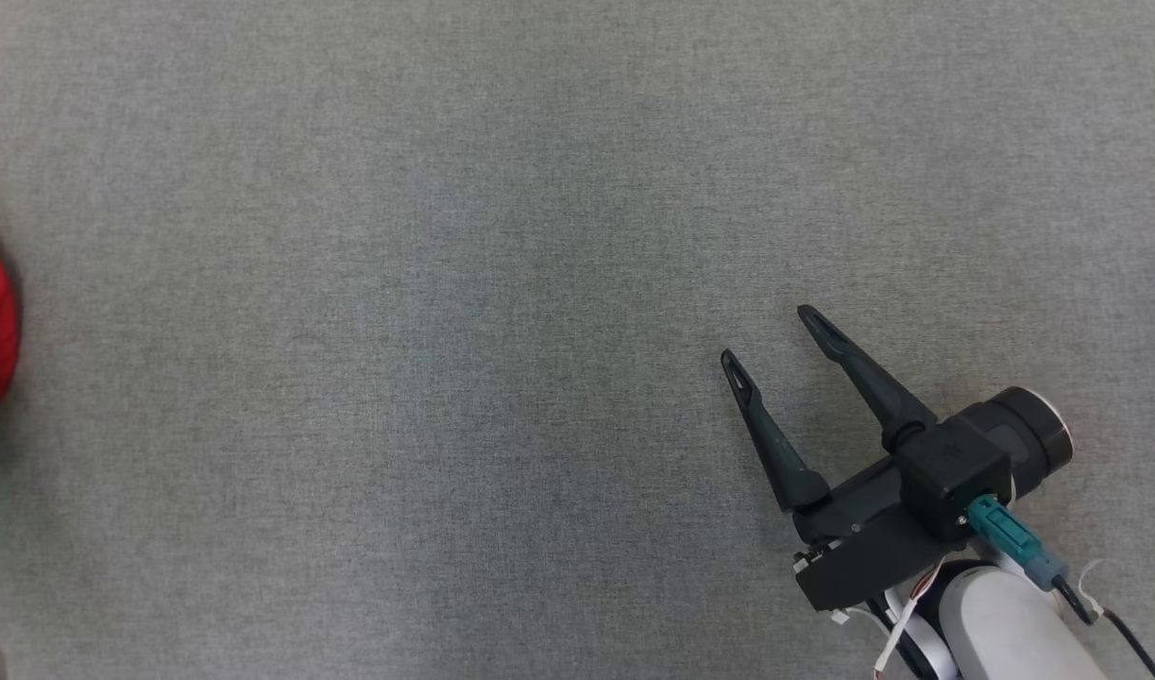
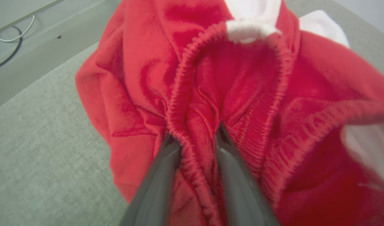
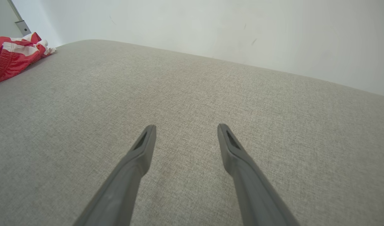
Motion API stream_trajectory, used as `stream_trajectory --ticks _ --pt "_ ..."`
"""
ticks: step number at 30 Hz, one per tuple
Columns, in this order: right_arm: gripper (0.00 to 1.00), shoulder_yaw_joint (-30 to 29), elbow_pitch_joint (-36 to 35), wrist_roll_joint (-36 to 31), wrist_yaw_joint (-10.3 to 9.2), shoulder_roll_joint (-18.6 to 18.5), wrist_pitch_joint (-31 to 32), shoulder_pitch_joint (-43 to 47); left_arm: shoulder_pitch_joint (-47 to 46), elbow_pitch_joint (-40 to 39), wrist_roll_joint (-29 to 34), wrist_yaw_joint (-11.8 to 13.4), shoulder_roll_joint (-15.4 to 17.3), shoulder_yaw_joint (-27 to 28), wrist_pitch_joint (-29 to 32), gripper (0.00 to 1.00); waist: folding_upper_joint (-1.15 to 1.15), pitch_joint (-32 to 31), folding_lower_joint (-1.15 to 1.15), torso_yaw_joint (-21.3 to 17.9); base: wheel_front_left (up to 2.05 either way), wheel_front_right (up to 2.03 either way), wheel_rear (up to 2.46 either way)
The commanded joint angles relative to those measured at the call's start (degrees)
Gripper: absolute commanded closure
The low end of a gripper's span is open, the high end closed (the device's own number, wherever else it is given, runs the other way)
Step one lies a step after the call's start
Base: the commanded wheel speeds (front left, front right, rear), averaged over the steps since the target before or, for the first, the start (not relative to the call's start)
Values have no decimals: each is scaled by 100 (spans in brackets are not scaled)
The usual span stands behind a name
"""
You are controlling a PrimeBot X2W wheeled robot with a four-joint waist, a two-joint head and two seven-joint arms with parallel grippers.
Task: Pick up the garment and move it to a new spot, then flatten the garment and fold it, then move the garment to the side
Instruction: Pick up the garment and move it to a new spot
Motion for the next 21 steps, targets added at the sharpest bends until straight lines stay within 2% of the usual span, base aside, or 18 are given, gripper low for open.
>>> stream_trajectory --ticks 1,7,8,10,13,18,21 --pt "0 -5 33 8 -17 44 -48 61 229 300 -26 -48 -206 -77 111 100 0 -64 0 -44 0 0 0" --pt "0 -38 320 145 -17 230 -269 116 362 247 69 -407 104 -215 35 100 0 -595 0 -24 0 0 0" --pt "0 -38 320 145 -17 230 -269 116 362 247 69 -407 104 -215 35 100 0 -595 0 -24 0 0 0" --pt "0 -67 540 157 -17 325 -367 204 271 -18 36 -665 300 -249 -11 100 0 -955 0 -14 0 0 0" --pt "0 -113 800 221 -17 436 -509 294 207 -342 175 -894 452 -444 47 100 0 -1399 0 -17 0 0 0" --pt "0 -233 1199 300 -17 636 -732 566 80 -1138 346 -1181 401 -882 356 100 0 -2153 0 -28 0 0 0" --pt "0 -289 1404 299 -17 741 -832 714 4 -1764 346 -1280 155 -1174 673 100 0 -2532 0 -71 0 0 0"
